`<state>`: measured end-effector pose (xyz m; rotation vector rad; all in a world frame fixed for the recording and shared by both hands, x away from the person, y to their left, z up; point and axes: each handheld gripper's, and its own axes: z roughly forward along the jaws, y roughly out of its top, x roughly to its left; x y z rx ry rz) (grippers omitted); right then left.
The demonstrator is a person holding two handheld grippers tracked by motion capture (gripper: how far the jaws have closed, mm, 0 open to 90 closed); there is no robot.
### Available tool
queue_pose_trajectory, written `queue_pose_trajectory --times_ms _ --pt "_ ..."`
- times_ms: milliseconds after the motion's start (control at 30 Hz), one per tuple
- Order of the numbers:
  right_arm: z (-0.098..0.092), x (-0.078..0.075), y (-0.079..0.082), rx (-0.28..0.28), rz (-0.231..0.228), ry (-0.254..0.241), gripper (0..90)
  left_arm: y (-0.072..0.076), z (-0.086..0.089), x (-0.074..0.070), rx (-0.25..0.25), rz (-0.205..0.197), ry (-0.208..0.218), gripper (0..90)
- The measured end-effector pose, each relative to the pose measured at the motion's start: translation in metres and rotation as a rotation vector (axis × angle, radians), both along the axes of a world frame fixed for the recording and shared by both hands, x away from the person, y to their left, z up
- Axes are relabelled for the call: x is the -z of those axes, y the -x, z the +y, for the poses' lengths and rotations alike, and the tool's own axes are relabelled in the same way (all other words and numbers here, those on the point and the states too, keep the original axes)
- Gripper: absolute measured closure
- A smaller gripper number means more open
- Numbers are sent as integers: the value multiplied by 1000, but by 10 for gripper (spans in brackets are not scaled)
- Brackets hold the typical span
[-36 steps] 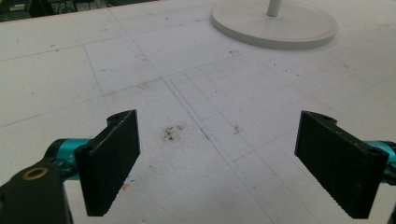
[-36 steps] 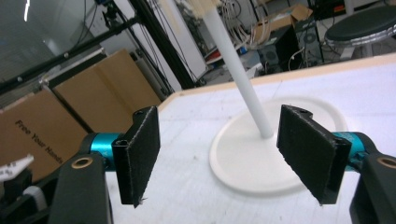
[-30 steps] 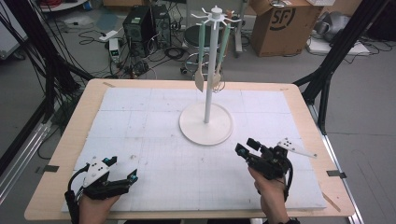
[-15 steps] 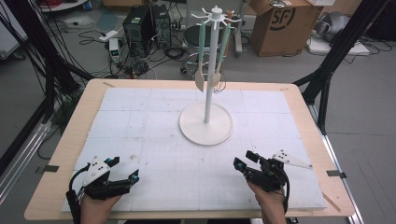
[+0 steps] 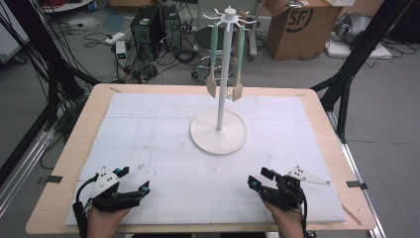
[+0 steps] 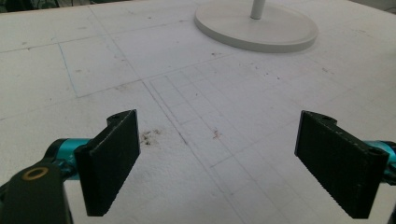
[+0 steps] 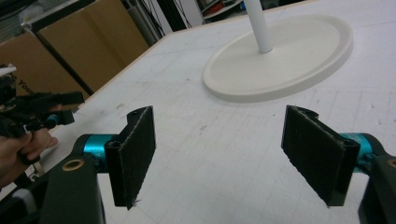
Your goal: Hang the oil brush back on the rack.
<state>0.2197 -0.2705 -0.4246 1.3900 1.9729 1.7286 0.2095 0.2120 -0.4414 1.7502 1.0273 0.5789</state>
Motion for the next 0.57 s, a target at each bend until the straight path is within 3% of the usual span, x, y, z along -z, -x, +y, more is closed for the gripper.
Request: queue_pose_trajectory --times_ms 567 --pt "1 5 0 6 10 18 248 1 0 -1 4 -3 7 147"
